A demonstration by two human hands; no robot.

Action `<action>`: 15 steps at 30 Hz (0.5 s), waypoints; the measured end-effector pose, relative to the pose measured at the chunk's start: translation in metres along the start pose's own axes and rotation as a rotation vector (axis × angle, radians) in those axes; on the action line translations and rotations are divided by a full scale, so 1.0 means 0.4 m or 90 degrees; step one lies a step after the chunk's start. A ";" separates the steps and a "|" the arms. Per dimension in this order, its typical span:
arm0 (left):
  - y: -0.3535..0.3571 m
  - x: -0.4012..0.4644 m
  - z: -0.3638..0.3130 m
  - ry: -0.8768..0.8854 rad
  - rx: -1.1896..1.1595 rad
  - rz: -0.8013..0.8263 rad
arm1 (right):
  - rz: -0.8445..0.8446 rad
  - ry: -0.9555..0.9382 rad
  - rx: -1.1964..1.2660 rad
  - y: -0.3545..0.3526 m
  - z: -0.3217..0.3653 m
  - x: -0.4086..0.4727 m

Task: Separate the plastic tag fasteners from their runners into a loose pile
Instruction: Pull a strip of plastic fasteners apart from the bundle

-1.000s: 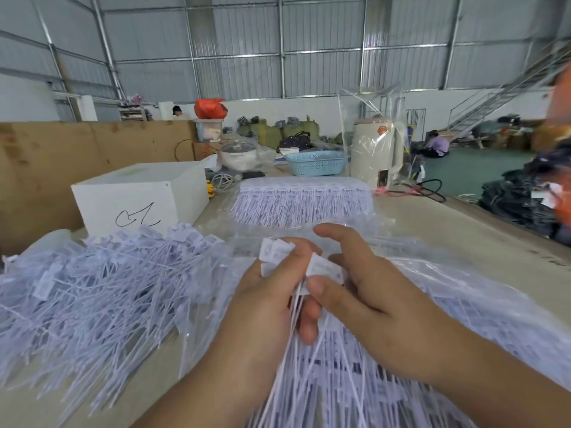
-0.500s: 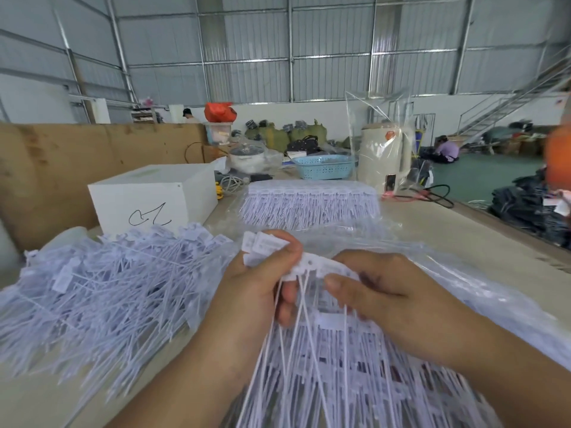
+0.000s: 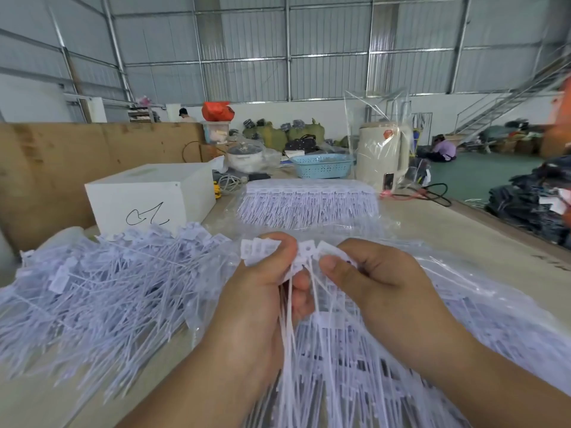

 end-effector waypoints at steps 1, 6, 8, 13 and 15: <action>0.005 -0.004 0.002 -0.009 -0.027 0.002 | -0.019 -0.019 -0.007 0.006 0.006 -0.002; -0.005 0.003 0.003 -0.047 -0.110 -0.026 | -0.081 -0.060 0.047 0.020 0.031 -0.005; -0.049 0.040 -0.033 -0.044 -0.154 -0.083 | -0.161 -0.043 0.071 -0.017 0.024 0.004; -0.075 0.080 -0.078 0.087 0.119 -0.023 | -0.014 -0.009 0.067 -0.020 0.010 0.008; -0.035 0.050 -0.049 0.101 0.216 0.063 | 0.085 0.026 0.105 0.013 -0.005 -0.002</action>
Point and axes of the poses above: each hand's wrist, its own x-axis towards the middle knuckle, its own y-axis out of the palm, z = x × y, the point moved 4 cm from there along x, towards the middle knuckle, and after that the axes turned 10 degrees about -z, right-handed, at the moved point
